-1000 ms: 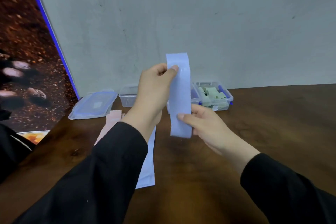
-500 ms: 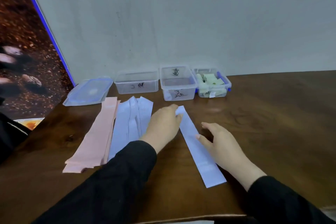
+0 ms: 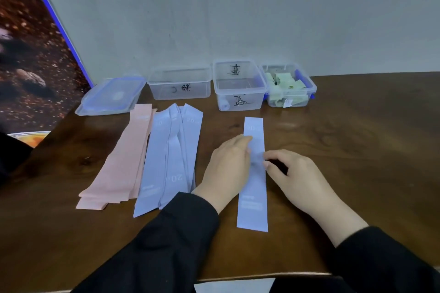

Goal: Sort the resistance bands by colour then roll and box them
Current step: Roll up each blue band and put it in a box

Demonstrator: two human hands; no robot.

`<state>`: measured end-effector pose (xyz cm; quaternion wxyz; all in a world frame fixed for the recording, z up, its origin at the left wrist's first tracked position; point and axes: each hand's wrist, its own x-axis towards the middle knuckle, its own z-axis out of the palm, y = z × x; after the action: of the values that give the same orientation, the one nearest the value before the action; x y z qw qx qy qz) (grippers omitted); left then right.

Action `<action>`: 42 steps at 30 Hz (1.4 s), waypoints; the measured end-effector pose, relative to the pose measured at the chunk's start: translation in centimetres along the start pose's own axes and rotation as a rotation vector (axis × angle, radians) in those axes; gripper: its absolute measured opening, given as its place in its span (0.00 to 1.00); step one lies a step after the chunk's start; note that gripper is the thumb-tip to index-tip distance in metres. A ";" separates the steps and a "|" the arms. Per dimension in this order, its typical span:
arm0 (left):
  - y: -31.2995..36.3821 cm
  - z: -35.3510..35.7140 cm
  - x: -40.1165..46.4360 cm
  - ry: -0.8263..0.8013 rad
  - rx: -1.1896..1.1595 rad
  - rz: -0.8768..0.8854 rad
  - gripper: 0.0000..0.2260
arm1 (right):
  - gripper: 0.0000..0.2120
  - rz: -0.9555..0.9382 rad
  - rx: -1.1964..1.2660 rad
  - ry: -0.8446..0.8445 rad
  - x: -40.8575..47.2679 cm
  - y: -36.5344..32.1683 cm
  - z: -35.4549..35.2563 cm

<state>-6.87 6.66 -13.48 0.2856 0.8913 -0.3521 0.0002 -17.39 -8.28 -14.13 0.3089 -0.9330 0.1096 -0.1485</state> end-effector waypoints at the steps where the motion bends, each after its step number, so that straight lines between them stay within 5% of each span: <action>1: 0.4 -0.5 -0.4 0.027 -0.036 0.021 0.17 | 0.14 -0.006 -0.006 -0.007 0.0 0.0 0.0; 9: 0.8 -4.9 -4.0 -0.232 0.108 0.360 0.06 | 0.06 -0.053 -0.003 0.010 0.1 0.4 0.4; 13: -0.9 -4.5 -5.5 -0.308 0.066 0.406 0.10 | 0.04 -0.111 0.001 0.045 0.0 0.2 0.3; 18: -2.0 -3.7 -6.0 -0.285 0.086 0.460 0.08 | 0.06 -0.380 0.101 -0.151 -3.0 -1.1 -1.1; 23: -2.1 -4.0 -6.2 -0.282 0.032 0.505 0.05 | 0.07 -0.461 -0.062 -0.344 -5.1 -0.9 -1.3; 42: -2.0 -3.7 -7.6 -0.260 0.034 0.489 0.03 | 0.02 -0.513 -0.142 -0.239 -5.4 -1.0 -0.5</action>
<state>-10.60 14.47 -12.90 0.2143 0.7770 -0.5906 -0.0395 -22.45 -6.11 -14.26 0.2059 -0.9605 -0.1568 -0.1026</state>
